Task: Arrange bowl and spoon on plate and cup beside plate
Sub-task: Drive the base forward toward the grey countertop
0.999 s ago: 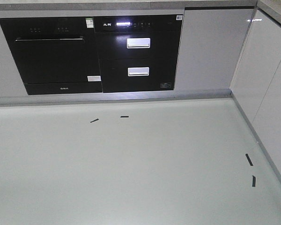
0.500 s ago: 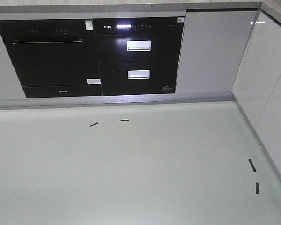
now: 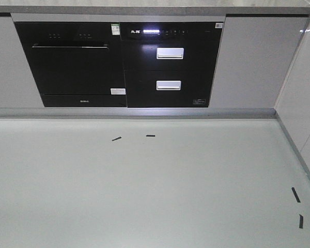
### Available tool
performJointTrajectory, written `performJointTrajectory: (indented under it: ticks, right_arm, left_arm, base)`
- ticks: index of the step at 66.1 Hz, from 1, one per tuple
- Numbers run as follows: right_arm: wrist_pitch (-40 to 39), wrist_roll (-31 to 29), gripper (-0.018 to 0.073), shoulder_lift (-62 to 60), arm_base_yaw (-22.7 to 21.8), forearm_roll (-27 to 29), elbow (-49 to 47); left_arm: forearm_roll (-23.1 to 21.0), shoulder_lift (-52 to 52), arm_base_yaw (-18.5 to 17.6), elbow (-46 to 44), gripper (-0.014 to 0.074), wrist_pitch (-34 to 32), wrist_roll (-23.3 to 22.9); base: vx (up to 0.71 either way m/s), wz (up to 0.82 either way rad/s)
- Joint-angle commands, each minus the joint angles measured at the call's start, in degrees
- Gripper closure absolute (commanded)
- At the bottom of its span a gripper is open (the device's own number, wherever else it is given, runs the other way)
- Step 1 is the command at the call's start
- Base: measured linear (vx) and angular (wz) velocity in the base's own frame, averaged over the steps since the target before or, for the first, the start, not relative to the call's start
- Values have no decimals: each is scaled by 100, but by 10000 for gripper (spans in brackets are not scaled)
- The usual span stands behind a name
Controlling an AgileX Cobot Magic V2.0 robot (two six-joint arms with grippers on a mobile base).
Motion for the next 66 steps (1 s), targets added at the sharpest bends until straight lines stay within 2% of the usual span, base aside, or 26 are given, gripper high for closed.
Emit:
performJointTrajectory:
  ticks: [1,66]
  right_arm:
    - [-423,-19,561,-63,-20,-49,81]
    - [-423,-19,561,-63,-20,-49,81]
  left_arm:
    - [-6,72,0,142,602,-417,-29]
    - [-6,72,0,142,602,-417,-29]
  base:
    - [7,11]
    - [10,1]
